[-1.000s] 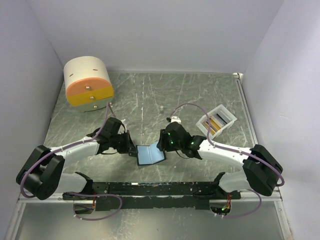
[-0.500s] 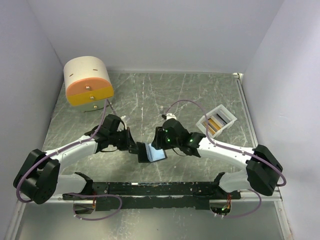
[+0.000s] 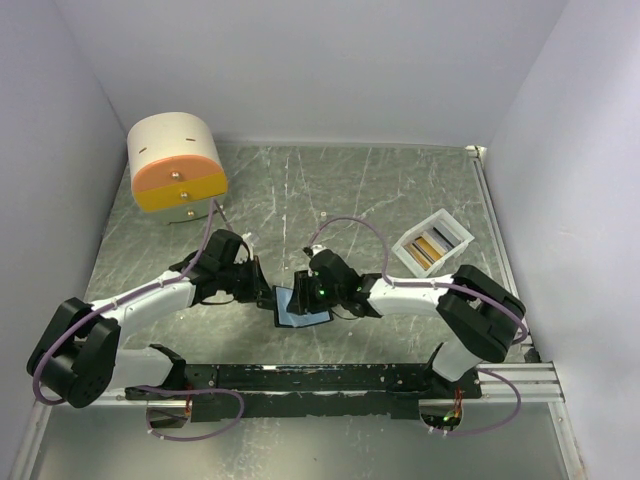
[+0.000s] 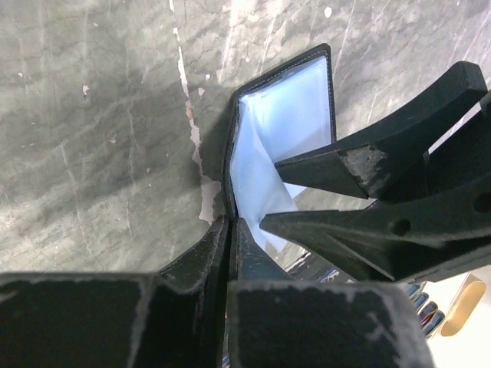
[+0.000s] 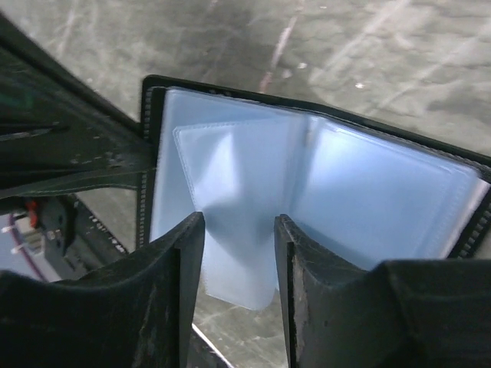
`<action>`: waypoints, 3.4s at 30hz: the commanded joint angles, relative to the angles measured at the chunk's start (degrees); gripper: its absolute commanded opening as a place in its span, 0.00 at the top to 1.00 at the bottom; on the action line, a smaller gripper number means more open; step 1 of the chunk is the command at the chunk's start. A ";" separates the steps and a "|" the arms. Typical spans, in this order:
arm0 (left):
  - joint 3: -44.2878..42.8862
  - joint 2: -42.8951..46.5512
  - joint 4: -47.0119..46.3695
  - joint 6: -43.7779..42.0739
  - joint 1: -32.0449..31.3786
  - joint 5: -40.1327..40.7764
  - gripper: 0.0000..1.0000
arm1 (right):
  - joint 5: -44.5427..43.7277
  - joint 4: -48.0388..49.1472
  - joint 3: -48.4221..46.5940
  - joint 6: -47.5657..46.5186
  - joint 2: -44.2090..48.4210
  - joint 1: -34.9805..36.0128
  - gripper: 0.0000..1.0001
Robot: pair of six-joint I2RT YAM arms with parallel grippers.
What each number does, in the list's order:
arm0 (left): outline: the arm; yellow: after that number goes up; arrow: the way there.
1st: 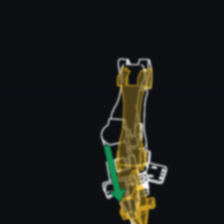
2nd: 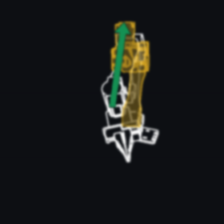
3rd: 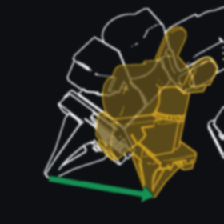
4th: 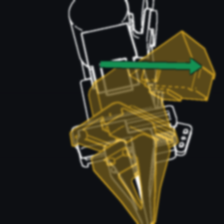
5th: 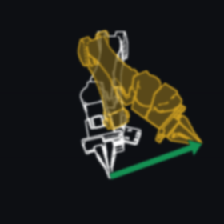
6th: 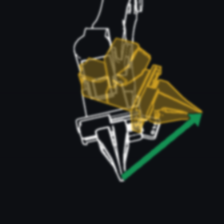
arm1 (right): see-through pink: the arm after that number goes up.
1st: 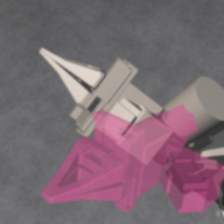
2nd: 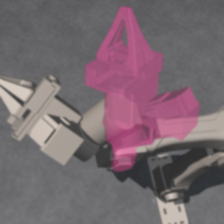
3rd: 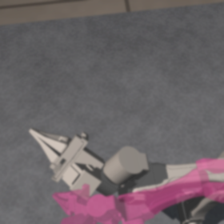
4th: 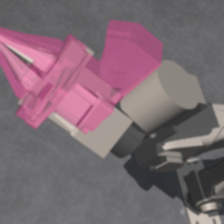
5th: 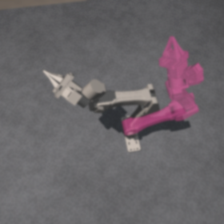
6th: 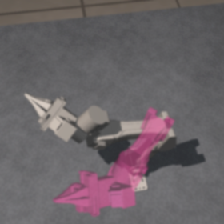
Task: Put the credit cards into the card holder
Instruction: Open the card holder at the center of the board.
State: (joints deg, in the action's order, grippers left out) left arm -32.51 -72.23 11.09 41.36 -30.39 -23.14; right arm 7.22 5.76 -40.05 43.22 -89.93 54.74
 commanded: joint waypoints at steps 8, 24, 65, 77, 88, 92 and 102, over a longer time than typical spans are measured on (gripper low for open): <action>-1.44 -0.53 2.99 -0.63 0.38 3.05 0.81 | 6.96 10.36 3.43 1.76 1.77 0.36 0.55; 0.59 3.24 -2.68 3.01 0.34 -3.76 0.50 | 7.80 16.57 7.09 2.69 0.86 0.01 0.68; 0.09 -0.17 -0.49 -0.81 0.39 0.99 0.93 | -4.43 -2.86 0.33 -3.96 1.90 -0.07 0.68; -0.88 0.96 2.89 -2.07 0.34 2.20 0.93 | -10.46 -9.31 -3.01 -6.32 2.57 -0.07 0.68; -4.18 4.99 9.18 -4.98 0.39 0.96 0.93 | -44.26 -29.50 -16.32 -19.58 6.28 -1.84 0.64; -4.59 5.58 9.91 -5.63 0.36 0.11 0.93 | -52.34 -34.65 -21.38 -25.84 3.65 -5.70 0.62; -4.99 8.06 11.62 -6.94 0.36 -3.09 0.93 | -58.51 -32.93 -20.63 -39.16 0.39 -22.31 0.59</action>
State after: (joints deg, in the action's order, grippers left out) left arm -35.27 -65.87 21.02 36.05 -30.39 -23.40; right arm -47.16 -28.53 -62.02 11.99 -89.84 38.22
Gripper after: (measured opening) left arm 0.081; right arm 0.404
